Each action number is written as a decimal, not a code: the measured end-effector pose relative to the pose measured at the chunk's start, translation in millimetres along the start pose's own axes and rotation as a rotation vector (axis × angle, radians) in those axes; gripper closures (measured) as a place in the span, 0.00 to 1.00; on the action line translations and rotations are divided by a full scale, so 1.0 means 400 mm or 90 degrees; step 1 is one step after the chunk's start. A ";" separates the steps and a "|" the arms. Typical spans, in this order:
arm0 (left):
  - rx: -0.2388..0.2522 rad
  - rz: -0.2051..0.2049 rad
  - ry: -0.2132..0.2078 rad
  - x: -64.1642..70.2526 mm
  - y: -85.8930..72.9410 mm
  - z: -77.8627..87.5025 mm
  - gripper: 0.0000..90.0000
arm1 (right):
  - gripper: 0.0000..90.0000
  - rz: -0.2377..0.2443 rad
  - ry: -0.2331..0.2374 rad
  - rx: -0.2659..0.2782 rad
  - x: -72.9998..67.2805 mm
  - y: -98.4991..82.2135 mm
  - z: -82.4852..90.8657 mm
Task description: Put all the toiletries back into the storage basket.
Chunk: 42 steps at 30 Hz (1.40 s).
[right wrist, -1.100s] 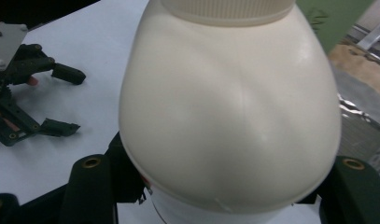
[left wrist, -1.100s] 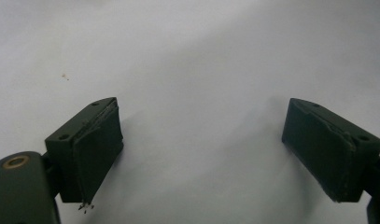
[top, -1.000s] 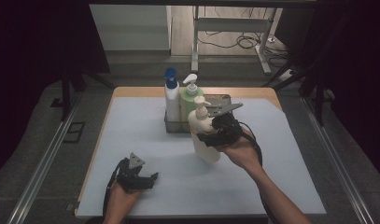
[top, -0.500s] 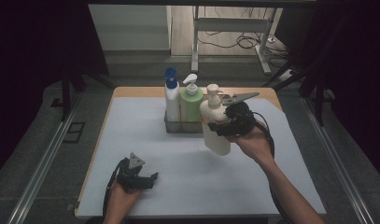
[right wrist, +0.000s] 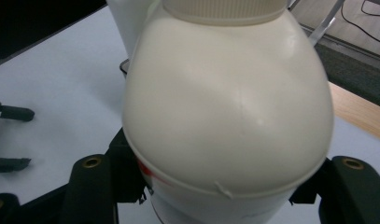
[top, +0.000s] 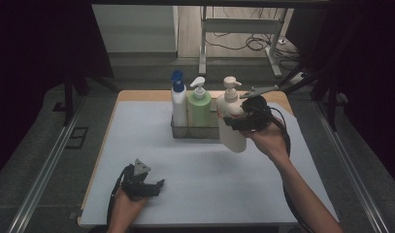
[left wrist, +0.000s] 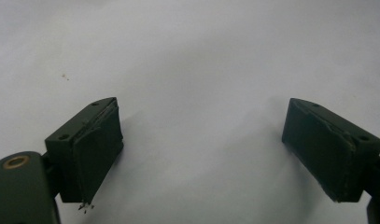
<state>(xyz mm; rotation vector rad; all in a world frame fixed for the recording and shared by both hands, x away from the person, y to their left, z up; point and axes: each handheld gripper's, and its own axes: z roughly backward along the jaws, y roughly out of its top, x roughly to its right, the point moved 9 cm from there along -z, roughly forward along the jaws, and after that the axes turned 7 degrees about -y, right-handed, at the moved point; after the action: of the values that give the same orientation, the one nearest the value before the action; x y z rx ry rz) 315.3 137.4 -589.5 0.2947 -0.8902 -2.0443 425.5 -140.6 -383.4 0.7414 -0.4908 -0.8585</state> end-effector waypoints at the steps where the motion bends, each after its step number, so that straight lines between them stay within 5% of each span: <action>1: 0.000 0.000 0.000 0.000 0.000 0.000 0.13 | 0.41 -0.002 -0.003 0.002 0.004 0.002 -0.003; 42: 0.001 -0.001 0.001 0.000 0.000 0.000 0.13 | 0.41 -0.079 -0.085 0.038 0.116 0.107 -0.140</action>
<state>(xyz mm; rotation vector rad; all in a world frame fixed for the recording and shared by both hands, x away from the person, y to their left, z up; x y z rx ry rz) 315.4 137.5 -589.6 0.2975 -0.8907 -2.0449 509.9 -138.5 -383.2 0.7785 -0.5961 -1.0170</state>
